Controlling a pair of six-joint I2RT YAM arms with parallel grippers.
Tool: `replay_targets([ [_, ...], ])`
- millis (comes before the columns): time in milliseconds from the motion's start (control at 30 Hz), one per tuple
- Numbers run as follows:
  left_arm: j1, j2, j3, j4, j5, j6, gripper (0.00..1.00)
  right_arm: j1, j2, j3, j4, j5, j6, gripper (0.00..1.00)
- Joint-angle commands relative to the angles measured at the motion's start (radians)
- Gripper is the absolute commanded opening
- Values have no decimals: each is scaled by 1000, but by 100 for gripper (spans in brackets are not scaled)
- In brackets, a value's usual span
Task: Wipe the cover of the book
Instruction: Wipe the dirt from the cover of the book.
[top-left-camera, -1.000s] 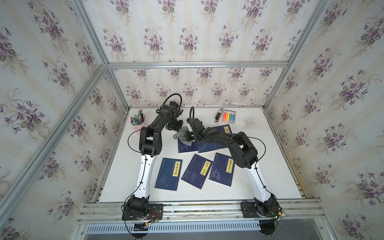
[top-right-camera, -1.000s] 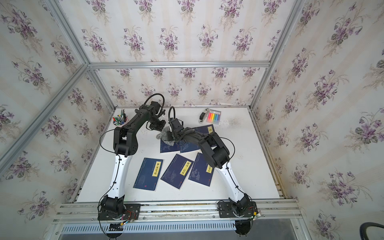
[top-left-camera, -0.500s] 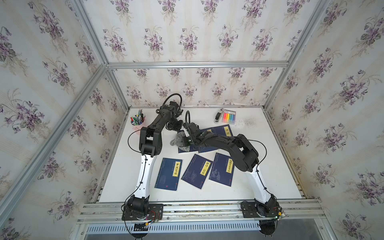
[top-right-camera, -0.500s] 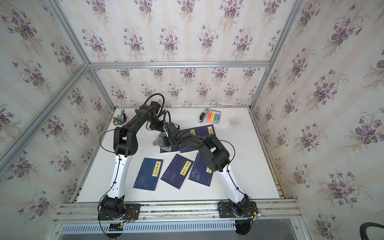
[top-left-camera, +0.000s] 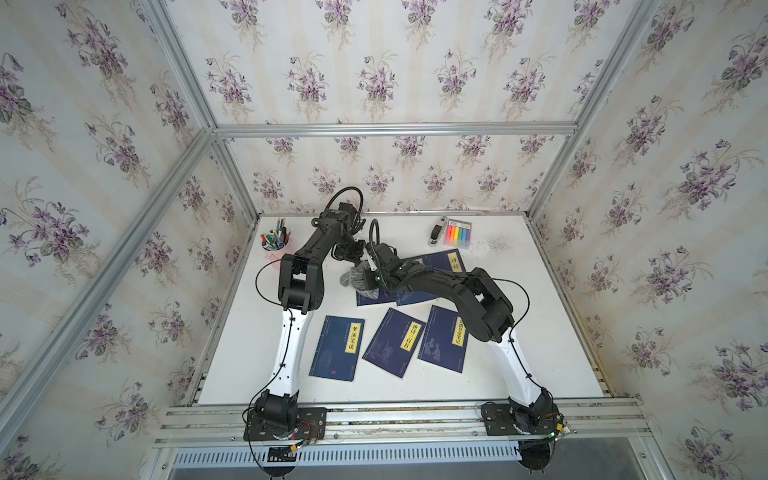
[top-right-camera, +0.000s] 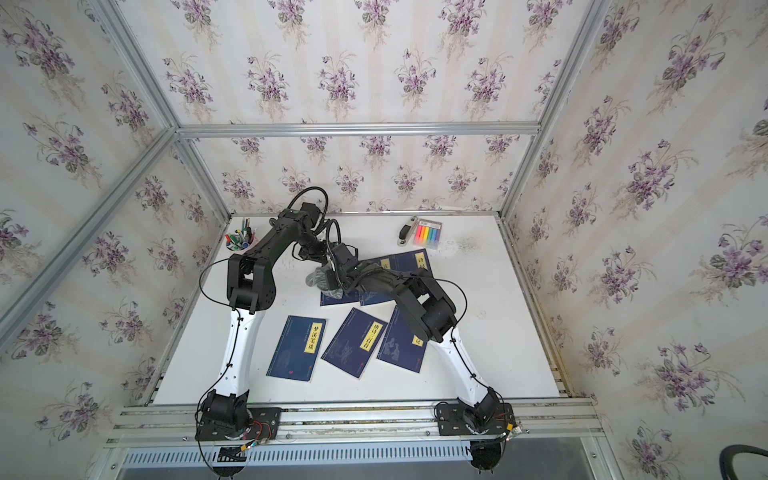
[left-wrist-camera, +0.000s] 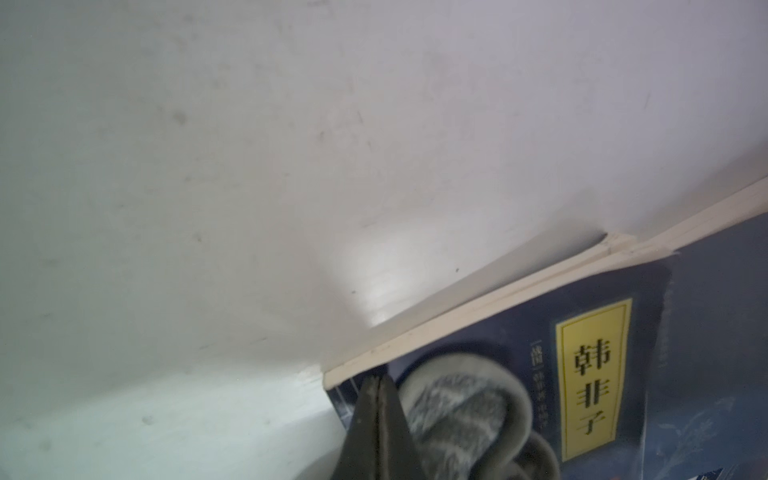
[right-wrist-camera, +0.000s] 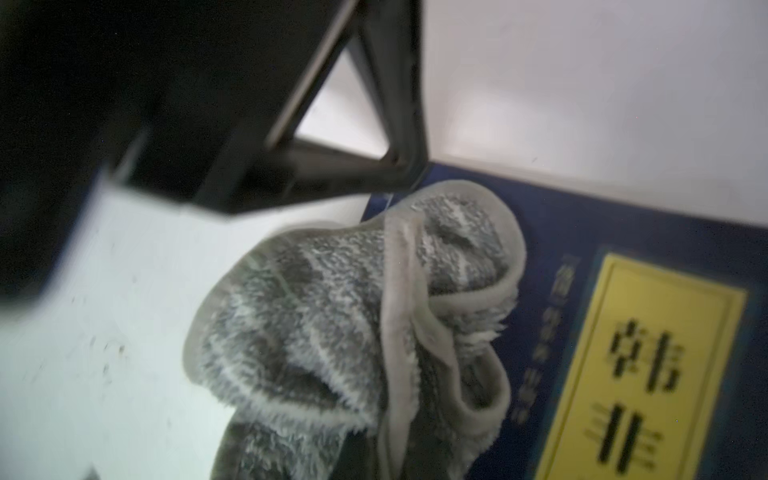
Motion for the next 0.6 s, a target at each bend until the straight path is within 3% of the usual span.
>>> replay_targets([
  [0, -7, 45, -16, -69, -46, 10, 0, 44, -12, -118, -250, -47, 16, 0],
  [167, -7, 45, -15, -71, -46, 11, 0, 68, -35, -162, -203, -51, 52, 0],
  [433, -8, 47, -14, -73, -43, 11, 0, 17, 86, 60, -261, -40, 32, 0],
  [567, -7, 51, -9, -76, -41, 12, 0, -1, 96, 94, -276, -37, 25, 0],
])
